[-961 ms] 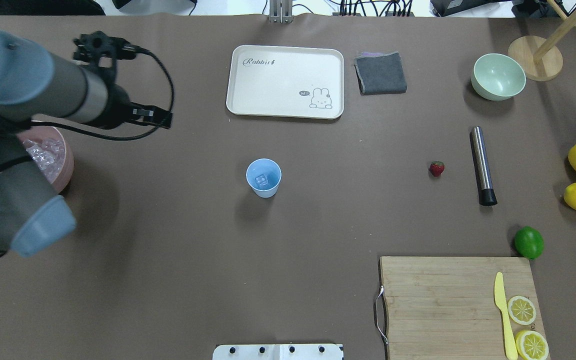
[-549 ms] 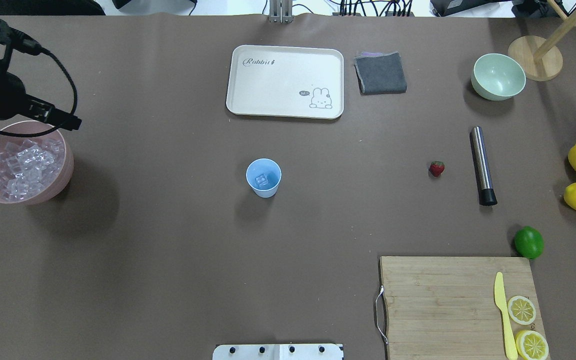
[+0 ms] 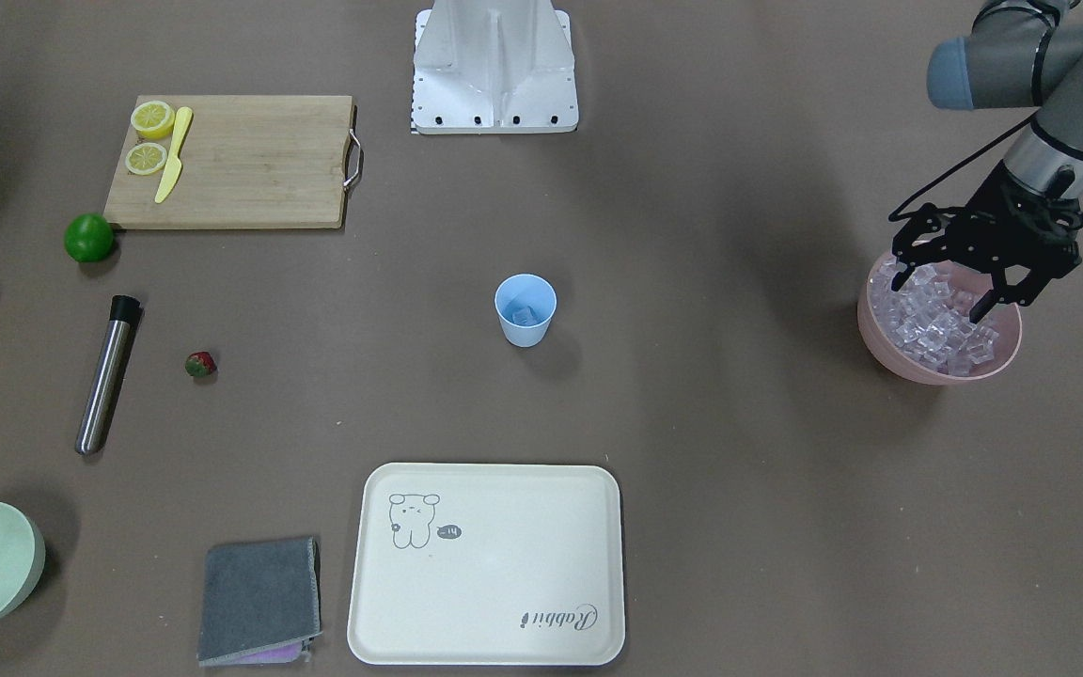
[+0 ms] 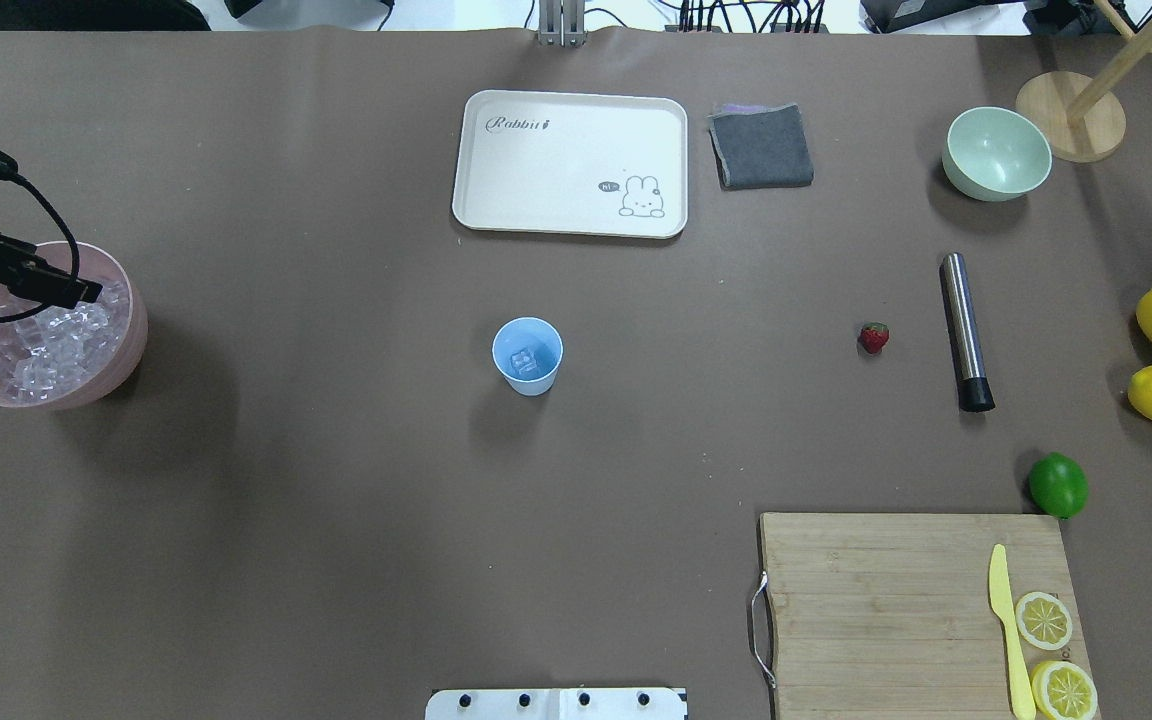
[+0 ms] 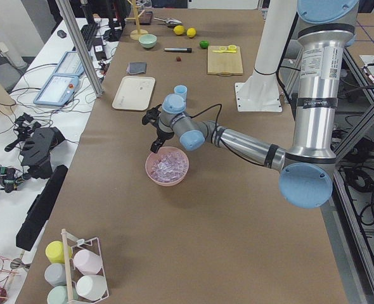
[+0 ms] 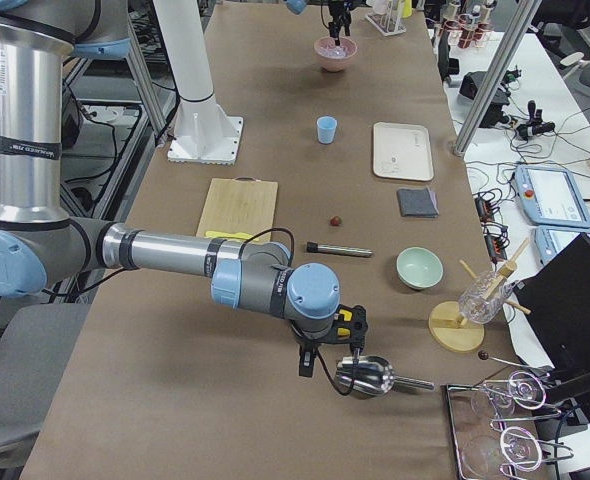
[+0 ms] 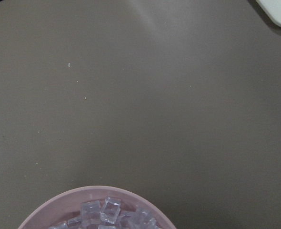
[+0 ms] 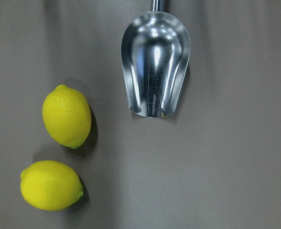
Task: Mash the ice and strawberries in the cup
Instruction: 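Move the left gripper back down into the ice bowl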
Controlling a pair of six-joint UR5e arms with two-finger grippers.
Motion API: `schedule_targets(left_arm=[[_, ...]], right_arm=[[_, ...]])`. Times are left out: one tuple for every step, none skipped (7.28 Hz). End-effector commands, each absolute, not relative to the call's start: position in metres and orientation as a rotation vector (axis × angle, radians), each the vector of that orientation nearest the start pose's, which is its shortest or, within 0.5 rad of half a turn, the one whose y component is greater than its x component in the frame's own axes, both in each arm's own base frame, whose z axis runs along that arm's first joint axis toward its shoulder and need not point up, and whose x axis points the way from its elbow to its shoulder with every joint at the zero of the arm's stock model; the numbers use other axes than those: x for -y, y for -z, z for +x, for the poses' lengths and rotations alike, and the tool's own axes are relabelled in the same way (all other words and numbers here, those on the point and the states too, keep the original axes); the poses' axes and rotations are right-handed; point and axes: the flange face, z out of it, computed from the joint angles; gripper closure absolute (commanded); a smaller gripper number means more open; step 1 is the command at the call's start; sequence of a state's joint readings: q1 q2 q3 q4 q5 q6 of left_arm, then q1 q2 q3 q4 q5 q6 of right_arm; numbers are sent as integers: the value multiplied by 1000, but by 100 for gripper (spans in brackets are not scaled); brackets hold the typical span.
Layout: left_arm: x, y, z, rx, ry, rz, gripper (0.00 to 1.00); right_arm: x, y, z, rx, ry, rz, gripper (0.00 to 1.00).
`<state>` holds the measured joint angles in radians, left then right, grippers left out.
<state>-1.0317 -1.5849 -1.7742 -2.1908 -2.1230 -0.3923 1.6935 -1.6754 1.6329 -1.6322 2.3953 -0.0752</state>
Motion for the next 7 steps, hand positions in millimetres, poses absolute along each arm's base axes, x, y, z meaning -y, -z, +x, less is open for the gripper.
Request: schedule_targets(left_arm=[[479, -517, 193, -828, -365, 467, 3], [474, -524, 190, -827, -363, 466, 3], [472, -528, 190, -825, -365, 458, 11], [474, -538, 192, -818, -362, 441, 11], [478, -541, 195, -817, -362, 436, 11], [477, -541, 196, -818, -362, 433, 14], [477, -540, 197, -818, -363, 432, 16]], right_arm=[[430, -679, 114, 829, -87, -15, 0], [430, -679, 114, 829, -86, -14, 0], [431, -678, 114, 829, -85, -13, 0], [430, -679, 113, 829, -84, -15, 0], [430, -679, 114, 829, -86, -14, 0], [430, -680, 114, 827, -86, -16, 0], [430, -680, 114, 827, -86, -16, 0]])
